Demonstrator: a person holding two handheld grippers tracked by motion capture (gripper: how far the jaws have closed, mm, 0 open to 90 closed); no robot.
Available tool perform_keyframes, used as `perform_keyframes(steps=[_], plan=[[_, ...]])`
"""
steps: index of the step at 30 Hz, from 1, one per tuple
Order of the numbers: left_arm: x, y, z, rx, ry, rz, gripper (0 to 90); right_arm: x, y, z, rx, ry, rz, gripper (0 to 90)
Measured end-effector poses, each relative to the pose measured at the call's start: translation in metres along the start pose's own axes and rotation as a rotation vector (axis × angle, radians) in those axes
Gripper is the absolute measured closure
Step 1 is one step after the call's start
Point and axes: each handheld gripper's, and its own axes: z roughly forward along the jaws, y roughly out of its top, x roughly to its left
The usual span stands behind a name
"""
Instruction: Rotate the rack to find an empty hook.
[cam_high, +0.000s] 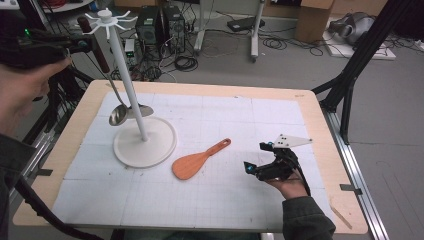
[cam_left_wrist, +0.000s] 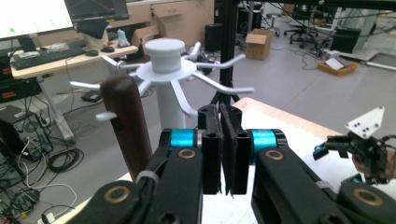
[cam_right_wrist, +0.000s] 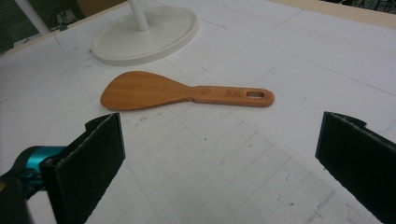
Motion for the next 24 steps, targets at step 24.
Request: perform_keyframes(steps=[24], plan=[[-0.015, -0.084, 0.011, 0.075, -0.062, -0.008, 67.1, 0.0, 0.005, 0.005, 0.025, 0.023, 0.004, 0.4]])
